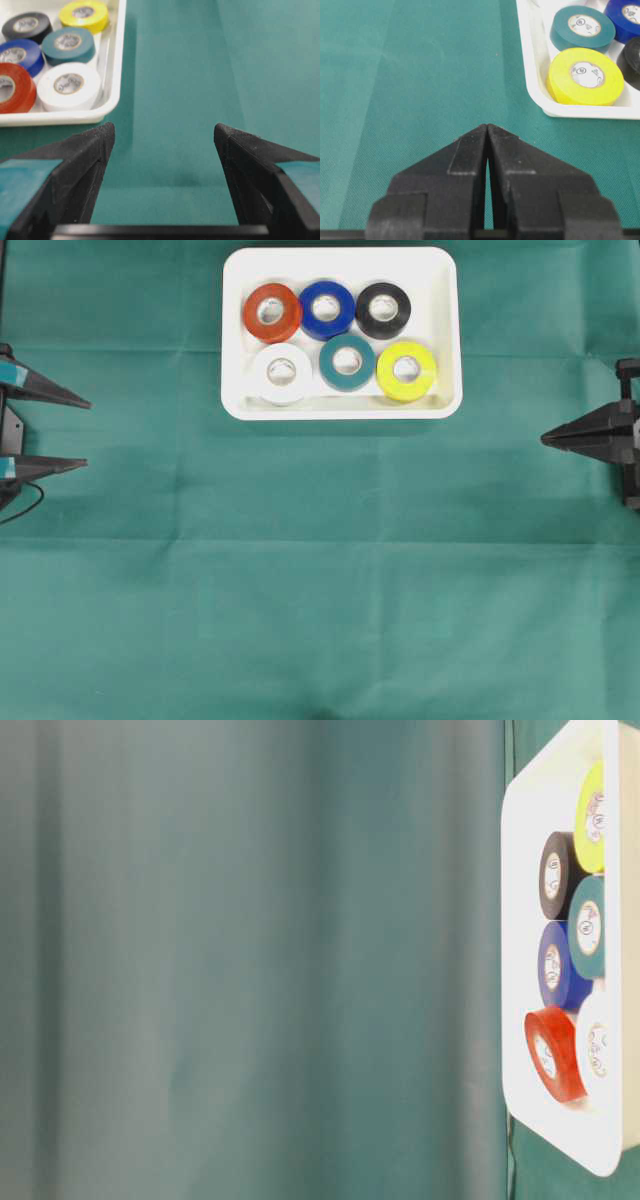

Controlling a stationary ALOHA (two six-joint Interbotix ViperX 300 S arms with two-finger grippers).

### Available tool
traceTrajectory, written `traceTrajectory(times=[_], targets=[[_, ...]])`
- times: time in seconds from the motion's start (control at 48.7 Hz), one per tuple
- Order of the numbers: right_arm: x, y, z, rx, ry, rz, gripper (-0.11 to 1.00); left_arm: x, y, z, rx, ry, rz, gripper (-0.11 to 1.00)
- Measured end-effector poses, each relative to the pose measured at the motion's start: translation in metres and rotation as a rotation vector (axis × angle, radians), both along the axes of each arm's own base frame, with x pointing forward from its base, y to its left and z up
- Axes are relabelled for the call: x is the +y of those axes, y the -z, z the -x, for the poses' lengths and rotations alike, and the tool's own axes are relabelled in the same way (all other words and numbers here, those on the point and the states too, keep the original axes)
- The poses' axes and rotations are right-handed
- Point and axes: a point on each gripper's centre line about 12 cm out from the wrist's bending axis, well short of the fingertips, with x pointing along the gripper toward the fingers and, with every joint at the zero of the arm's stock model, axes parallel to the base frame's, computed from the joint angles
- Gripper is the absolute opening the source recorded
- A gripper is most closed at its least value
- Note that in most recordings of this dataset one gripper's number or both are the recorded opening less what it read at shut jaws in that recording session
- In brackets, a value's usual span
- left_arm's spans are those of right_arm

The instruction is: Put the tape into the white case with the left arm.

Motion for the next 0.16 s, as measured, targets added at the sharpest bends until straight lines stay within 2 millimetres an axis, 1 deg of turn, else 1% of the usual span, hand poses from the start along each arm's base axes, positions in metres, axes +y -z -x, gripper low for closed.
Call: traceTrajectory(times=[0.164], targets=[[-0.0002, 0.0002, 0.0001, 0.002, 0.002, 0.0, -0.09, 0.0, 0.0006, 0.0001, 0.002, 0.001, -0.003, 0.82]])
